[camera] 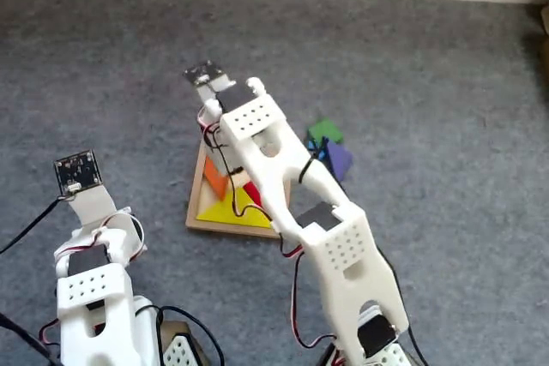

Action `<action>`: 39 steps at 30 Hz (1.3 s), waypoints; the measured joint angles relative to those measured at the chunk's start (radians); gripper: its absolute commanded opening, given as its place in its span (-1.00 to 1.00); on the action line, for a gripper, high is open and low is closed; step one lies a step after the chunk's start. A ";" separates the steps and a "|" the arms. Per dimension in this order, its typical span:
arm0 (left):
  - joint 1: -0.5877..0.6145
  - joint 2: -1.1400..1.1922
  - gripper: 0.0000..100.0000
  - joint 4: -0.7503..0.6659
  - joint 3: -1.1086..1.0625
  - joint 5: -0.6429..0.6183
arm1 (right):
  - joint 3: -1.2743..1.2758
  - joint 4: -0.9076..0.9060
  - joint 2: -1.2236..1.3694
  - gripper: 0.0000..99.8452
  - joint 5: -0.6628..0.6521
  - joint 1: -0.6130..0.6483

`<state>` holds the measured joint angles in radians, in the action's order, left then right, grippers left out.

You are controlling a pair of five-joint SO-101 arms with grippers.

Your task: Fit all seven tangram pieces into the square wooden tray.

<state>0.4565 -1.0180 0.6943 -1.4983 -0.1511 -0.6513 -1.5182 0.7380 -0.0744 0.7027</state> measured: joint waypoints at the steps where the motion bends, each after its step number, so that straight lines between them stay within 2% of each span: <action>1: 0.000 0.000 -0.99 0.000 0.000 0.000 | 0.009 0.012 0.012 -0.99 0.000 0.006; 8: 0.000 0.000 -0.99 0.000 0.000 0.000 | 0.031 0.043 0.058 -0.99 0.006 0.074; 13: 0.000 0.000 -0.99 0.000 0.000 0.000 | 0.031 0.017 0.058 -0.99 0.057 0.075; 26: 0.000 0.000 -0.99 0.000 0.000 0.000 | 0.031 0.002 -0.028 -0.99 0.063 0.052; 34: 0.000 0.000 -0.99 0.000 0.000 0.000 | 0.092 0.157 -0.028 -0.99 0.063 0.075; 39: 0.000 0.000 -0.99 0.000 0.000 0.000 | 0.112 0.186 -0.028 -0.99 0.063 0.081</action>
<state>0.4565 -1.0180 0.6943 -1.4983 -0.1511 -0.5393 -1.3326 0.7104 -0.0115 0.7841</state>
